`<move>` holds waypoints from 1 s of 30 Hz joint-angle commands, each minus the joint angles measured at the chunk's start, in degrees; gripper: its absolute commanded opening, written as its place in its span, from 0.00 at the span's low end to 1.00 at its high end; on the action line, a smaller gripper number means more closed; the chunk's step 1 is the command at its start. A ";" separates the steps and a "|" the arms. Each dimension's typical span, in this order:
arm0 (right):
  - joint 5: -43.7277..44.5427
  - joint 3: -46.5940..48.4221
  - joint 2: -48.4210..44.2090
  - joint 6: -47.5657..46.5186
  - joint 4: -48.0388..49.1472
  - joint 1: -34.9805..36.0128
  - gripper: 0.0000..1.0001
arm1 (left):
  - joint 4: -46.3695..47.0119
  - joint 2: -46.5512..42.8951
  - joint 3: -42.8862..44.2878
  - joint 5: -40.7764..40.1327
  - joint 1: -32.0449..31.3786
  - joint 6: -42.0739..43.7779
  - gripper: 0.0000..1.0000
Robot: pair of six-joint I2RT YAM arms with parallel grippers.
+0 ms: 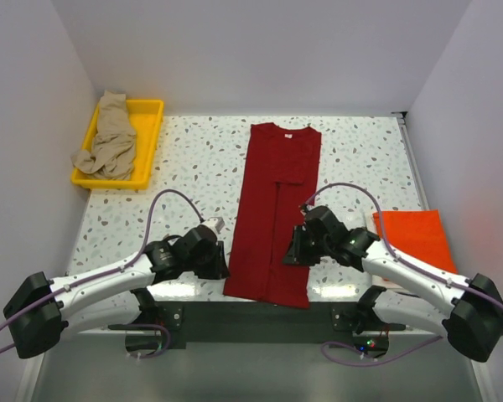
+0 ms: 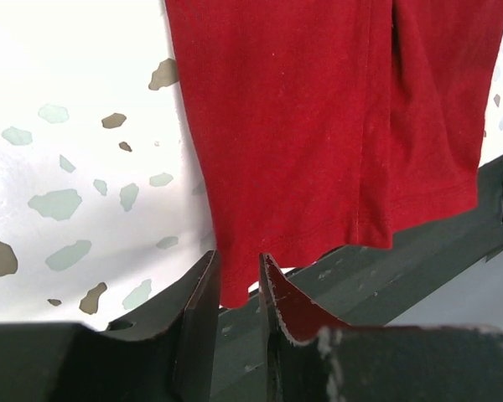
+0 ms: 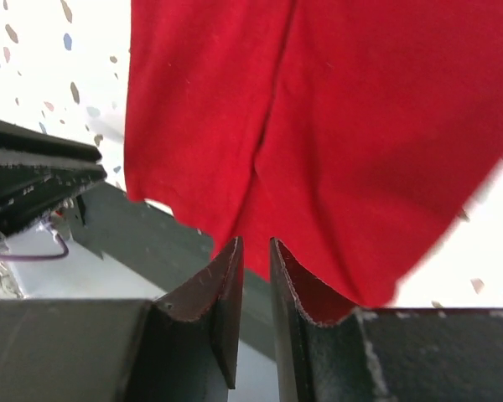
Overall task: Fold and stack the t-shirts
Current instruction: Fold the tshirt
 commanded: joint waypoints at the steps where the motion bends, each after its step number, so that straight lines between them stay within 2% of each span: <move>1: 3.69 -2.73 3.51 4.70 13.59 3.40 0.22 | 1.30 0.11 1.39 -0.70 0.37 1.32 0.29; 5: 8.68 -4.15 8.96 7.34 19.78 7.18 0.21 | 3.41 0.46 0.08 0.17 0.37 0.54 0.28; 9: 9.05 -7.83 13.19 9.27 27.76 9.29 0.21 | 4.73 0.38 -1.07 0.26 0.37 0.27 0.28; 15: 9.06 -8.20 20.92 10.86 32.62 12.54 0.21 | 4.56 0.91 -1.42 -0.26 0.37 -0.35 0.28; 19: 9.93 -7.58 21.11 10.51 29.73 12.99 0.20 | 4.03 -1.55 -2.39 -0.88 0.28 -0.78 0.28; 30: 14.94 -0.99 8.72 8.66 11.82 13.07 0.24 | 2.98 -2.96 -2.13 -0.62 0.28 -0.70 0.29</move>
